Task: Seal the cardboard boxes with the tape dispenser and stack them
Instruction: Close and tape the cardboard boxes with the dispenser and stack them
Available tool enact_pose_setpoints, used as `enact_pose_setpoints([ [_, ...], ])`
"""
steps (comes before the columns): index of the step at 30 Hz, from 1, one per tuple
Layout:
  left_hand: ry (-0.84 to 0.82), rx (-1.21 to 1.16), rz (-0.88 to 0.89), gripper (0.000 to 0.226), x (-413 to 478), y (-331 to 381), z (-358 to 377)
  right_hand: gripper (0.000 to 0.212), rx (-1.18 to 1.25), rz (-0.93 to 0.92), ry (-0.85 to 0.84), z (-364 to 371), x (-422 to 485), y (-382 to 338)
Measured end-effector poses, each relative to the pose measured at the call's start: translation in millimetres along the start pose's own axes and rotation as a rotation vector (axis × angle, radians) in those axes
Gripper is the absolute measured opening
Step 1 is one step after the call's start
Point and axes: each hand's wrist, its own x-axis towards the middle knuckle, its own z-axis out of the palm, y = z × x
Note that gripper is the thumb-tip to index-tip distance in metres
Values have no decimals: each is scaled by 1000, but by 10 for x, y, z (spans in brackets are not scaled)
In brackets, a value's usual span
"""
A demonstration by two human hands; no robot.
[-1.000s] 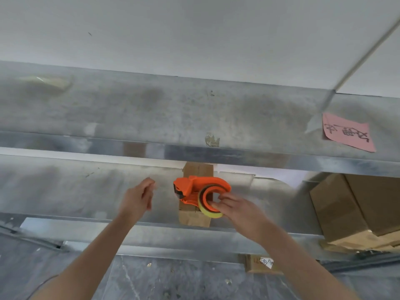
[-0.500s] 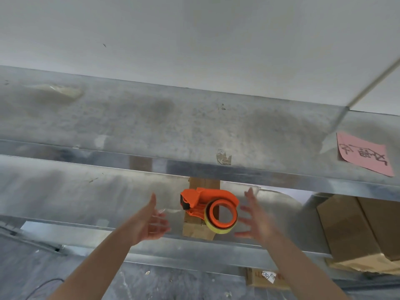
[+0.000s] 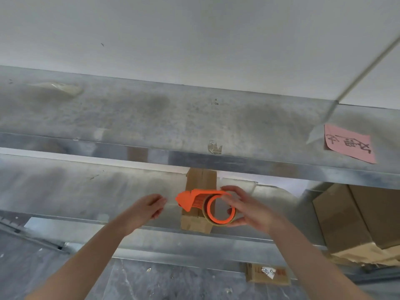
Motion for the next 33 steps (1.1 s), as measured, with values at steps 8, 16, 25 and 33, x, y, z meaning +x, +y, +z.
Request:
enact_pose_setpoints([
  [8, 196, 485, 577, 21, -54, 85, 29, 78, -400, -420, 85, -495, -623, 414],
  [16, 144, 535, 448, 19, 33, -243, -32, 98, -555, -397, 233, -773, -916, 571],
  [25, 126, 521, 343, 19, 197, -462, 263, 108, -811, -398, 279, -927, -747, 717],
  [33, 132, 163, 129, 32, 376, -643, 690, 106, -925, -366, 275, -932, -444, 794],
])
